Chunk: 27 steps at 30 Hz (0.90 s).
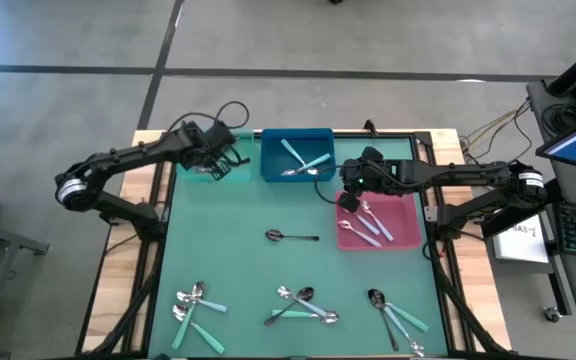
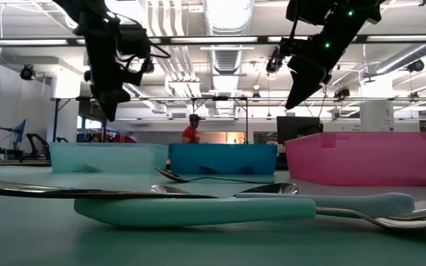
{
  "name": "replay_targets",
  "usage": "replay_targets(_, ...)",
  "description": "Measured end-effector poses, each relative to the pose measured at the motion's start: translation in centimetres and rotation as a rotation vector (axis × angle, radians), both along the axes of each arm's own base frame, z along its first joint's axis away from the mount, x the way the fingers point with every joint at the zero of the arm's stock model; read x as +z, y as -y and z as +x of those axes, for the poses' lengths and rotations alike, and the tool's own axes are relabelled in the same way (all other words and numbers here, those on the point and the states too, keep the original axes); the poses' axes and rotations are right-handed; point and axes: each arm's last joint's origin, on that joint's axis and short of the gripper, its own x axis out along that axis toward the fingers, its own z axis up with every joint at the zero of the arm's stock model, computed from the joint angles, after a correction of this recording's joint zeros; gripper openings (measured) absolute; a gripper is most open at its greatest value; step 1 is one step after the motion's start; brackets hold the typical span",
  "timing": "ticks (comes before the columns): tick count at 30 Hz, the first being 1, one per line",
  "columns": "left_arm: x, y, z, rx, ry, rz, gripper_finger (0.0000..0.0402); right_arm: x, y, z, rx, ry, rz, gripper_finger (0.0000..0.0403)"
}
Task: Sort silverware by color (type)
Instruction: Put the black spoon into the green bin, then put the blue spoon into the red bin
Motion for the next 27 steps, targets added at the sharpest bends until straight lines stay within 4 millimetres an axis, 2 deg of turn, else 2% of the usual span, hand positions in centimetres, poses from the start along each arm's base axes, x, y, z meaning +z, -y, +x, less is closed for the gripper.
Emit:
replay_targets(4,0.0,-0.4,-0.3,0.033,0.015,-0.001,0.0079,0.0,0.0,0.0,0.000,0.001,0.000,0.0112)
replay_targets(8,-0.1,-0.1,-0.1,0.048,0.086,-0.075,0.0118,0.0,0.0,0.0,0.000,0.000,0.000,0.0112)
replay_targets(11,-0.3,0.8,0.5,0.040,0.171,-0.169,0.0137,0.0,0.0,0.0,0.000,0.001,0.000,0.0112)
replay_targets(13,-0.2,2.2,1.1,0.001,0.197,-0.211,0.0143,0.0,0.0,0.0,0.000,0.000,0.000,0.0112)
replay_targets(17,0.4,6.6,2.9,-0.120,0.241,-0.211,0.0146,0.0,0.0,0.0,0.000,0.000,0.000,0.0112)
replay_targets(21,0.2,12.8,4.0,-0.213,0.292,-0.220,0.0146,0.0,0.0,0.0,0.000,0.000,0.000,0.0112)
replay_targets(24,-0.4,17.7,3.8,-0.240,0.343,-0.272,0.0146,0.0,0.0,0.0,0.000,0.000,0.000,0.0112)
replay_targets(27,-1.5,22.2,2.5,-0.214,0.374,-0.340,0.0146,0.0,0.0,0.0,0.000,0.000,0.000,0.0112)
